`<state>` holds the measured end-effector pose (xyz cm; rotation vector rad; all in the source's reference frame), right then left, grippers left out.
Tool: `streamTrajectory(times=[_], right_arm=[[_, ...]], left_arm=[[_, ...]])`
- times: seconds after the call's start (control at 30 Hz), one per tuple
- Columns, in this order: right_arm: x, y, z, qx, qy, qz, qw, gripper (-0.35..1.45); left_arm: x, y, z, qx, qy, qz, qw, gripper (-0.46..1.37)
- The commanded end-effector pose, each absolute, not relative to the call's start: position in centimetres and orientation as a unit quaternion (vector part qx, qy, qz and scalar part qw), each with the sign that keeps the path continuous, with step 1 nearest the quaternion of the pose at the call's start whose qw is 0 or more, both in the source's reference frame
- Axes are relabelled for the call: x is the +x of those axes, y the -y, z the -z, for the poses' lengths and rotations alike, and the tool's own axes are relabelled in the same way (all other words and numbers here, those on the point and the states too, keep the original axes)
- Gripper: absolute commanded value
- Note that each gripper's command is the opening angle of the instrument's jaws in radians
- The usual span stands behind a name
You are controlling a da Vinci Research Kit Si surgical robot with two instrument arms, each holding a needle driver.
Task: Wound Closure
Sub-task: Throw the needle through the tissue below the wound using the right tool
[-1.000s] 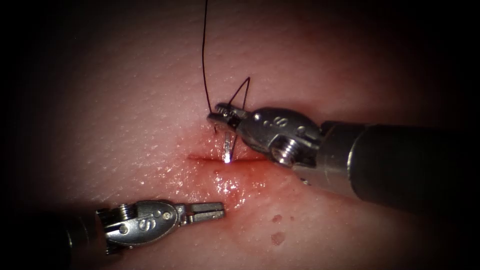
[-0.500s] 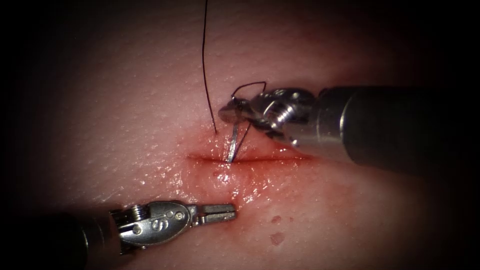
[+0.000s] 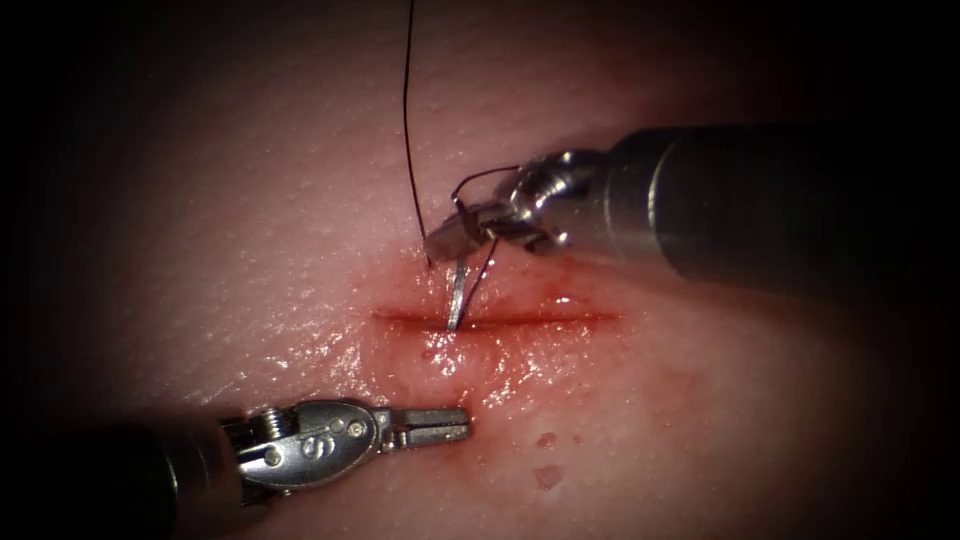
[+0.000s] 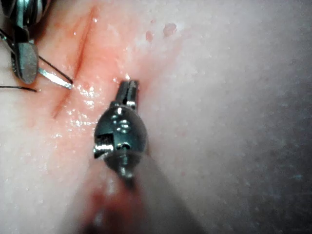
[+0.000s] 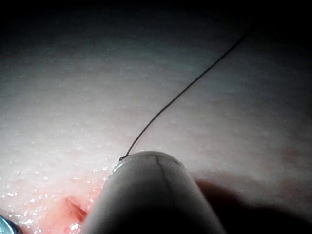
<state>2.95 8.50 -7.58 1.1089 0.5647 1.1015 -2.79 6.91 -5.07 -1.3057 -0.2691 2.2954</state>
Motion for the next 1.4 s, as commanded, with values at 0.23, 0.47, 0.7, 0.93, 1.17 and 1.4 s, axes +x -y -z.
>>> streamTrajectory(times=[0.23,0.47,0.7,0.93,1.17,1.4], right_arm=[[2.98,-8.41,7.54,0.538,-0.224,-0.5,0.64,-0.35],[2.99,-8.39,7.56,0.586,-0.216,-0.494,0.606,-0.35],[3.03,-8.29,7.58,0.628,-0.206,-0.486,0.572,-0.35],[3.11,-8.2,7.55,0.657,-0.201,-0.479,0.547,-0.35],[3.17,-8.1,7.54,0.662,-0.204,-0.485,0.534,-0.35],[3.21,-7.96,7.5,0.674,-0.193,-0.495,0.513,-0.35]], left_arm=[[-2.8,-6.9,5.08,-0.48,0.096,-0.841,0.232,-0.35],[-2.8,-6.87,5.09,-0.48,0.095,-0.841,0.231,-0.35],[-2.78,-6.87,5.09,-0.48,0.091,-0.843,0.226,-0.35],[-2.78,-6.86,5.09,-0.48,0.09,-0.843,0.223,-0.35],[-2.77,-6.84,5.12,-0.48,0.089,-0.845,0.22,-0.35],[-2.78,-6.83,5.15,-0.48,0.088,-0.845,0.218,-0.35]])
